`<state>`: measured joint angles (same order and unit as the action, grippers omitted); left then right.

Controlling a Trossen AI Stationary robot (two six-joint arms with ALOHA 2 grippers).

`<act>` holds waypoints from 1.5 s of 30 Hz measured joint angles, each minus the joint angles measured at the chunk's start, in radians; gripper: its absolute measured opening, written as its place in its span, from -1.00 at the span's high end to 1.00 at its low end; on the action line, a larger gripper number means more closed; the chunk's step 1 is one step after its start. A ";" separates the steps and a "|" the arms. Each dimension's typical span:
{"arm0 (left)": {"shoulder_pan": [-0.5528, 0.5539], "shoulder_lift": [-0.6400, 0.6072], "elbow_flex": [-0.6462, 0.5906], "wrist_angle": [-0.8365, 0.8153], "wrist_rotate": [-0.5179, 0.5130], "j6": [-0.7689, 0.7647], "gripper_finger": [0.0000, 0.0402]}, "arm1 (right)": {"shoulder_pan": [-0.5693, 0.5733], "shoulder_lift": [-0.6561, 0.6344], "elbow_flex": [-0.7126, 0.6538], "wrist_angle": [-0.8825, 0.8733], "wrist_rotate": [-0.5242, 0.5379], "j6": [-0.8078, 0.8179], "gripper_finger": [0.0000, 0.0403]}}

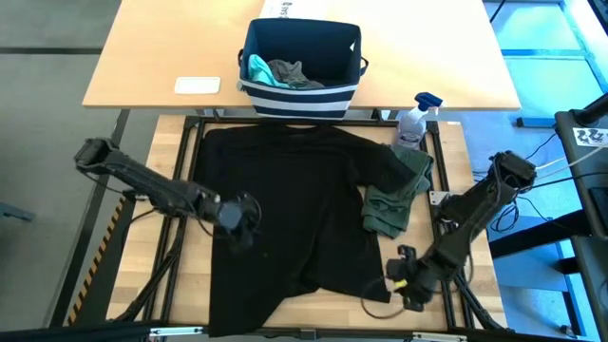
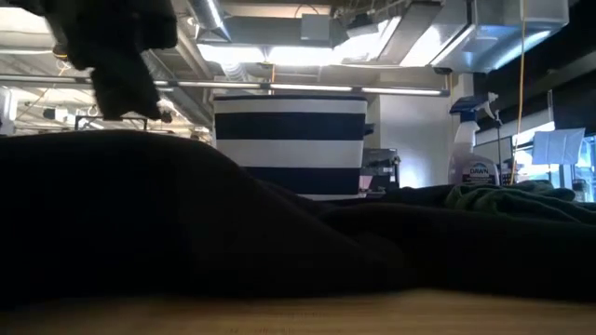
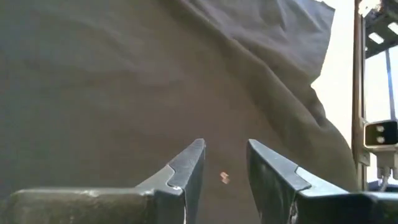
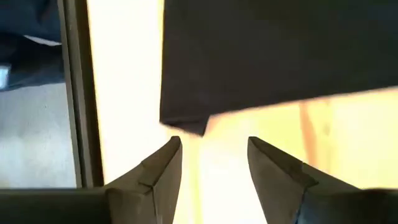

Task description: Fold Laundry from Bin

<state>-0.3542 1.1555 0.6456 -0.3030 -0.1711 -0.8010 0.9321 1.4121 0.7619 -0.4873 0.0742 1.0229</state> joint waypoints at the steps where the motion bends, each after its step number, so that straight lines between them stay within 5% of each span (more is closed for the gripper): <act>1: -0.031 0.021 0.000 0.008 -0.011 -0.031 0.43 | 0.023 0.003 -0.018 0.036 0.023 0.019 0.10; 8: -0.239 0.196 0.062 0.087 -0.026 -0.141 0.43 | 0.103 0.083 -0.056 0.168 0.092 0.051 0.10; 20: -0.442 0.588 0.440 0.092 -0.045 -0.136 0.43 | 0.102 0.194 -0.053 0.337 0.099 0.068 0.10; 29: -0.473 0.810 0.578 0.093 -0.056 -0.134 0.32 | 0.102 0.199 -0.053 0.334 0.117 0.072 0.10; 37: -0.454 0.868 0.593 0.025 -0.040 -0.206 0.16 | 0.102 0.199 -0.053 0.333 0.117 0.082 0.10; 41: -0.451 0.868 0.594 -0.025 -0.060 -0.179 0.25 | 0.102 0.200 -0.053 0.329 0.148 0.083 0.10; 45: -0.450 0.859 0.593 -0.093 -0.061 -0.161 0.53 | 0.102 0.201 -0.055 0.329 0.189 0.083 0.11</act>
<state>-0.8043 2.0147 1.2386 -0.3965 -0.2319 -0.9616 1.0340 1.6131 0.7069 -0.1581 0.2635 1.1062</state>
